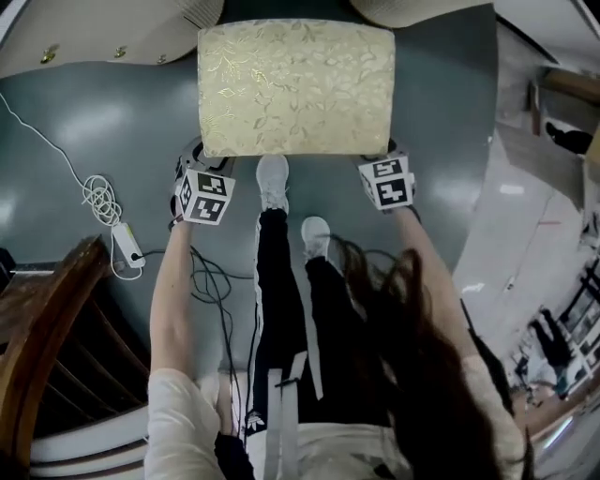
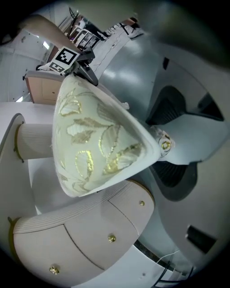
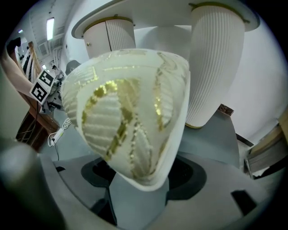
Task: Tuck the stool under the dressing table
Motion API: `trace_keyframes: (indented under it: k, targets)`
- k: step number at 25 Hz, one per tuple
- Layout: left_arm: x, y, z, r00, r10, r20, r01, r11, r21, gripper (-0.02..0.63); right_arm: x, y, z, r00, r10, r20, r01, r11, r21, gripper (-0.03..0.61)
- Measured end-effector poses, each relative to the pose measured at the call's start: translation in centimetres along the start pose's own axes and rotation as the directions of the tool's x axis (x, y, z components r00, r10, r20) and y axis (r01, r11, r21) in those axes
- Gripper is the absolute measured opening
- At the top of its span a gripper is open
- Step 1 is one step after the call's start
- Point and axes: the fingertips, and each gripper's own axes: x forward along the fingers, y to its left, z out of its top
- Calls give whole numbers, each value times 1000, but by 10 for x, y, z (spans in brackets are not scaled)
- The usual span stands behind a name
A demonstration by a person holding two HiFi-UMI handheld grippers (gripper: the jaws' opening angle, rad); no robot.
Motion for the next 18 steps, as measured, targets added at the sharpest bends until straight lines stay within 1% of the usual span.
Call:
trace_keyframes:
  k: [3,6,8,10,12,14,16,18]
  targets:
    - [1,4,1,1000,-1,13,1,1000,18,255,1,1,0,1000,-16,-3,16,1000,-13,321]
    - [1,5,0,1000,6,14,-7,999,36,252,1,3,-3,999,-37,8,37,999,-2,319]
    - [4,14,5,1000,23,21,-24,998,55,252,6,4,2,999,-45,29,45,999,13,319]
    - [9,33,18,999,31,16,-32,997,64,252,15,-2,21,998,-45,34,45,999,26,319]
    - [17,50,34,1000,3,-19,-2,998,66,252,19,-12,40,999,-44,7,43,998,47,319]
    - [30,73,58,999,-19,-46,23,997,70,252,26,-27,67,999,-46,-8,46,997,63,319]
    - [42,97,82,998,-16,-61,21,997,74,252,37,-45,96,999,-46,1,45,997,63,319]
    - [48,108,97,997,-6,-82,13,997,81,250,43,-55,112,999,-38,7,38,998,58,319]
